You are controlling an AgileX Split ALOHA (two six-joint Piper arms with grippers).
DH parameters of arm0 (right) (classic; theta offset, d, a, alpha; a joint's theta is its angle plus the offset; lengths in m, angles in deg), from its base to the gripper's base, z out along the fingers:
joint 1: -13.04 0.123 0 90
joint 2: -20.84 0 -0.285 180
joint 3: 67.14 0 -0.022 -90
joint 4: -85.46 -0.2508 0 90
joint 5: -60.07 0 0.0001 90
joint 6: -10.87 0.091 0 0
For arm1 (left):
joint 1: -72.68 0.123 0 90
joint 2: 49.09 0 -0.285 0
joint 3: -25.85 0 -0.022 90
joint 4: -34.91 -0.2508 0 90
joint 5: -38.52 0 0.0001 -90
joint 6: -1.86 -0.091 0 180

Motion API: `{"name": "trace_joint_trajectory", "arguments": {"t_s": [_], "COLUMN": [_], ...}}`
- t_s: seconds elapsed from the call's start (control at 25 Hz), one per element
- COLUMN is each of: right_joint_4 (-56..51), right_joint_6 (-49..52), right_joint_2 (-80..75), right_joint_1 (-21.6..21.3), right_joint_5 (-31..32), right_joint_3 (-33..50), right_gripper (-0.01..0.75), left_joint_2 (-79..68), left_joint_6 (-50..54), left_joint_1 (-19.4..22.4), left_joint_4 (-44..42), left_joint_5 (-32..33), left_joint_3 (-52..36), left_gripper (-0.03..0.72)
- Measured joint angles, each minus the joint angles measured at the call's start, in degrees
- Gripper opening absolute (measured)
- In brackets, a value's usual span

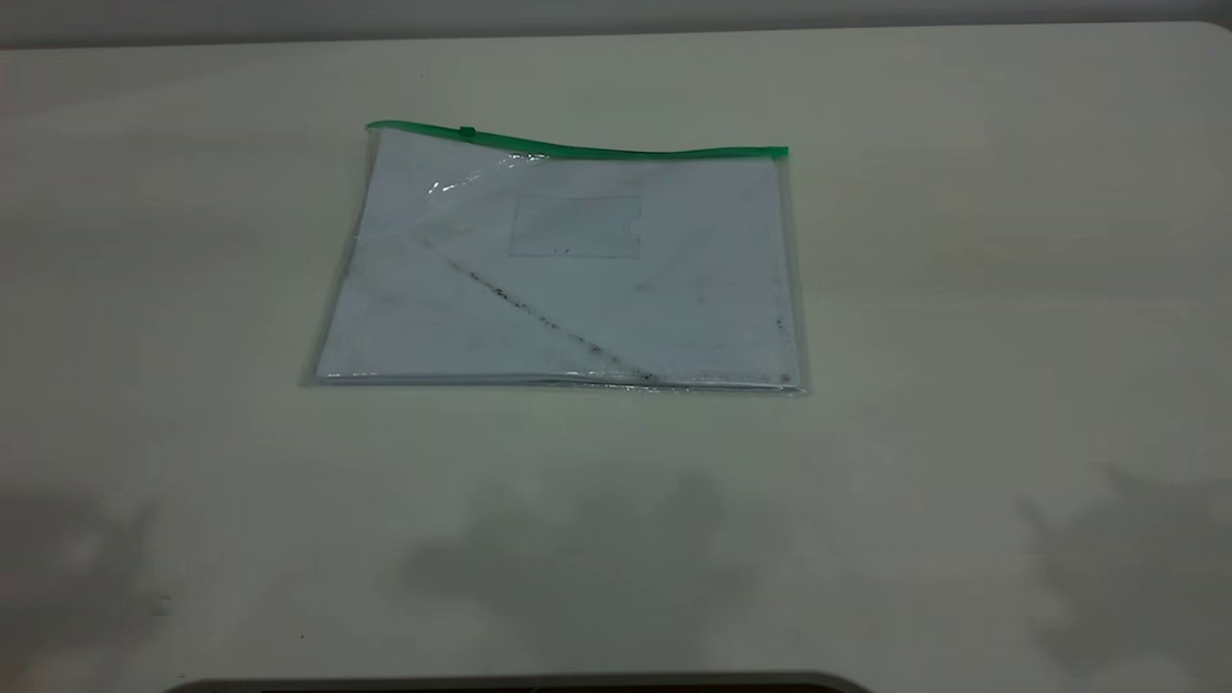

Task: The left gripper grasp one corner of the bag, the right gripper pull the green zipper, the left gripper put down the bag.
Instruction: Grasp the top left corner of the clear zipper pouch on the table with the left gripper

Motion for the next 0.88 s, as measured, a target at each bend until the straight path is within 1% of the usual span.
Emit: {"name": "trace_joint_trajectory", "arguments": {"t_s": [0.2, 0.32, 0.4, 0.56, 0.68, 0.8, 0.88], "right_joint_4": [-18.5, -26.9, -31.2, -36.0, -37.0, -37.5, -37.7], "right_joint_6": [-19.1, -28.2, -32.9, -35.8, -36.3, -36.4, -36.4], "right_joint_2": [-13.1, -20.2, -24.8, -33.7, -38.2, -40.8, -41.5], "right_joint_1": [0.6, 3.3, 5.9, 10.7, 13.1, 13.8, 13.8], "right_joint_5": [-1.1, -1.5, -1.8, -2.2, -2.4, -2.3, -2.3], "right_joint_3": [-6.1, -9.5, -11.8, -16.4, -19.1, -20.7, -21.2], "right_gripper": [0.553, 0.553, 0.553, 0.553, 0.553, 0.553, 0.553], "left_joint_2": [-14.0, -22.7, -29.0, -41.3, -50.3, -58.9, -64.5], "left_joint_6": [-2.2, -1.0, 0.1, 0.6, 0.1, -0.3, -1.0], "left_joint_1": [0.0, 0.0, 0.0, 0.0, 0.0, 0.0, 0.0], "left_joint_4": [0.1, 0.1, 0.2, 0.2, 0.2, 0.2, 0.6], "left_joint_5": [-6.3, -8.6, -9.5, -11.0, -10.7, -8.4, -5.8], "left_joint_3": [3.7, 7.0, 10.4, 18.3, 24.9, 32.4, 37.6], "left_gripper": [0.589, 0.578, 0.565, 0.542, 0.540, 0.540, 0.539]}}
